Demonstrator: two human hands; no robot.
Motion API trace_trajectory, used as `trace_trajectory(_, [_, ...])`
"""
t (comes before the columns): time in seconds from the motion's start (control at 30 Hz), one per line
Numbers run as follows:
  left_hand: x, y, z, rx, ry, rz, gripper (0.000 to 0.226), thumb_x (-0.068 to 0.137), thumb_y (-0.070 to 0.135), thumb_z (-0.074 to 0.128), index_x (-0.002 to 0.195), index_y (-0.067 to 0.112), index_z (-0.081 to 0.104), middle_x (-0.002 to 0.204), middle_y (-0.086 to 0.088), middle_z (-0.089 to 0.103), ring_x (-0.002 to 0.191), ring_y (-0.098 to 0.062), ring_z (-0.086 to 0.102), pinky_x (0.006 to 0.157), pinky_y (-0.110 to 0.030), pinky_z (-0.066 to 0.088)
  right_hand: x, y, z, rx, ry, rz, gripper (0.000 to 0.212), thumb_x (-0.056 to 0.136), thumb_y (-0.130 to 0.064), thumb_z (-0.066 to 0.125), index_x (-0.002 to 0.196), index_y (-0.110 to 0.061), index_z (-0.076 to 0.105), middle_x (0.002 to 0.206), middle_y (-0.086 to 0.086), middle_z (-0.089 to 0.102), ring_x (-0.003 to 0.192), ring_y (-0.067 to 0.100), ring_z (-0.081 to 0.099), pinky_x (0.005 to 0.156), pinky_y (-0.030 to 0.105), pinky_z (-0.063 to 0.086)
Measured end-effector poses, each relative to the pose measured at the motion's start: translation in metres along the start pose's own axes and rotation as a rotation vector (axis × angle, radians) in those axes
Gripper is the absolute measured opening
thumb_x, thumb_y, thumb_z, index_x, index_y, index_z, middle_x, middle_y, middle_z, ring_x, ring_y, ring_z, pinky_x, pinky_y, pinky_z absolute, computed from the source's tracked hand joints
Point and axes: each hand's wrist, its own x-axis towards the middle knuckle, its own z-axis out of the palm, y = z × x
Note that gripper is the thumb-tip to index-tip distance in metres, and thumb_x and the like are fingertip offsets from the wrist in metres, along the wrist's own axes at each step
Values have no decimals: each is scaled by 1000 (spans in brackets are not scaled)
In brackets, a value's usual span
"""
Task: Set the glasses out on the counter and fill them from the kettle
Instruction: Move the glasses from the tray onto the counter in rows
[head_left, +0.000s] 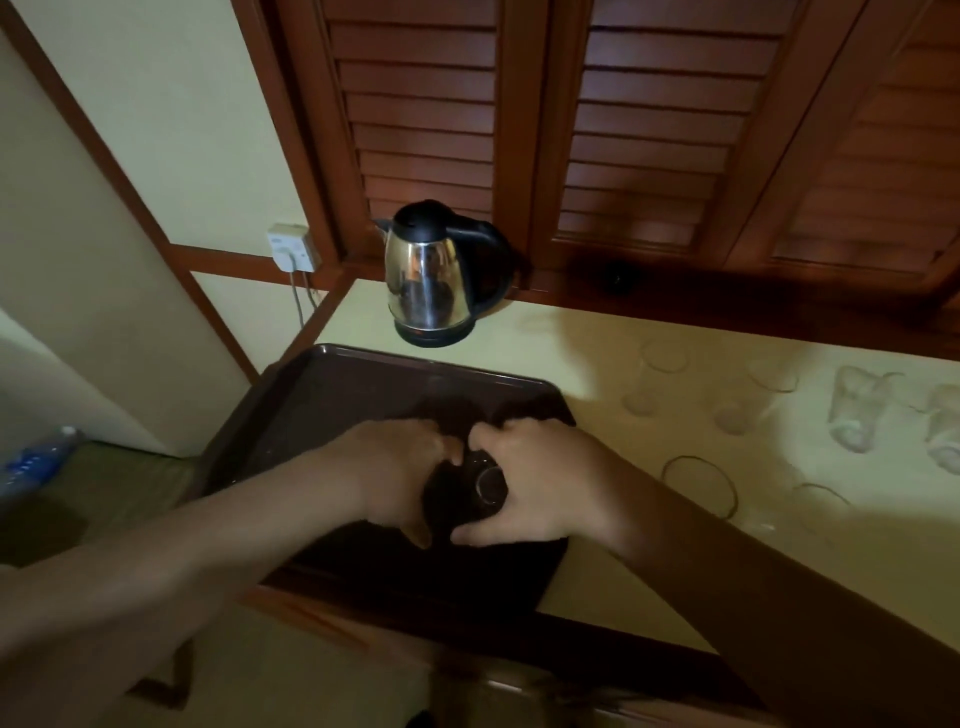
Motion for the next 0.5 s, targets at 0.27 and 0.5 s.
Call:
trace_trajectory(0.27, [15, -31, 14, 112, 128, 38, 43, 83, 46, 84, 117, 23, 74, 115, -4, 75, 107, -28, 75, 84, -36, 59, 30, -22, 11, -40, -143, 216, 51, 79, -61, 78, 83, -17, 52, 79, 0, 57, 72, 21, 59, 64, 31, 48])
trace_trajectory(0.5, [6, -115, 21, -866, 225, -52, 69, 51, 73, 93, 100, 26, 82, 92, 2, 82, 91, -13, 77, 83, -33, 57, 1, 7, 1, 646, 51, 340, 34, 82, -51, 83, 103, -24, 78, 84, 2, 76, 73, 24, 76, 68, 36, 64])
